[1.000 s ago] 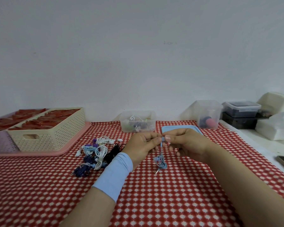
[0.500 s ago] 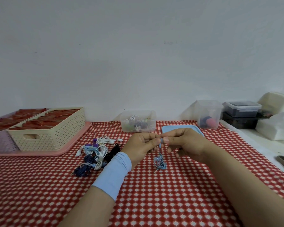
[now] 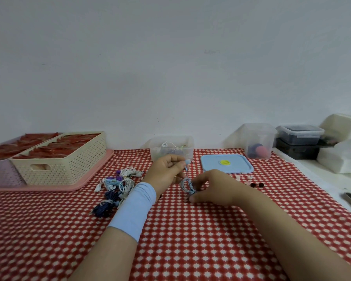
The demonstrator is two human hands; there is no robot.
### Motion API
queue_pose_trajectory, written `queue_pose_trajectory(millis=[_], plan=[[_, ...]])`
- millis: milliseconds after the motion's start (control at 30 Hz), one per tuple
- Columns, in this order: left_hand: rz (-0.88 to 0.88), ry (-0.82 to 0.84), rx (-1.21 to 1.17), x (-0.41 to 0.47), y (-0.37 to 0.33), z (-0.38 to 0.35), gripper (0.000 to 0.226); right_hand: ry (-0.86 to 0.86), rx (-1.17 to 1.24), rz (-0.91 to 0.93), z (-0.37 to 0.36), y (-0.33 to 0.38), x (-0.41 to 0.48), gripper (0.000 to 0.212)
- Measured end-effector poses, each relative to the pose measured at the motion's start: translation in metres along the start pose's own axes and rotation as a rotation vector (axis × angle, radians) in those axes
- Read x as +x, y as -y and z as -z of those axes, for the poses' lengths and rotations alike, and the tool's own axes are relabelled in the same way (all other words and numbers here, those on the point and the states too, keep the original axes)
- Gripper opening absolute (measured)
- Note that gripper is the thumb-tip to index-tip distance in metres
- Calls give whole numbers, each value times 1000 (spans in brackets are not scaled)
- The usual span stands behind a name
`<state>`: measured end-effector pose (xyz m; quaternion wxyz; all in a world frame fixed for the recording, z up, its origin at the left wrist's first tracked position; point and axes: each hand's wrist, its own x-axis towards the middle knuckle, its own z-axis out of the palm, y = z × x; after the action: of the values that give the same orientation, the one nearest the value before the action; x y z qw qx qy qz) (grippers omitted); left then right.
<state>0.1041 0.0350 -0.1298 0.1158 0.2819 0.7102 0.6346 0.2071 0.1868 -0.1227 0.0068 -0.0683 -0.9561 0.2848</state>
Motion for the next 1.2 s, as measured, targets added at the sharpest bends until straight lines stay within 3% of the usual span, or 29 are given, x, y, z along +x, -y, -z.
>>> queue_pose_trajectory(millis=[133,200,467,767,1000,1200], plan=[[-42,-38,378,0,4,11,14,-37,-32,20,-4,3,3,38],[-33,-14,458,-1,5,15,13,-50,-36,30,-7,3,5,34],[-25,-69,292,13,-18,25,13,-345,95,38,17,6,27,17],[-34,-139,487,96,-48,55,6,-445,-134,3,66,27,114,19],[14,-114,730,148,-27,54,6,-387,-345,-50,59,16,180,23],[59,-27,835,167,-7,58,24,-328,-448,-61,55,6,208,42]])
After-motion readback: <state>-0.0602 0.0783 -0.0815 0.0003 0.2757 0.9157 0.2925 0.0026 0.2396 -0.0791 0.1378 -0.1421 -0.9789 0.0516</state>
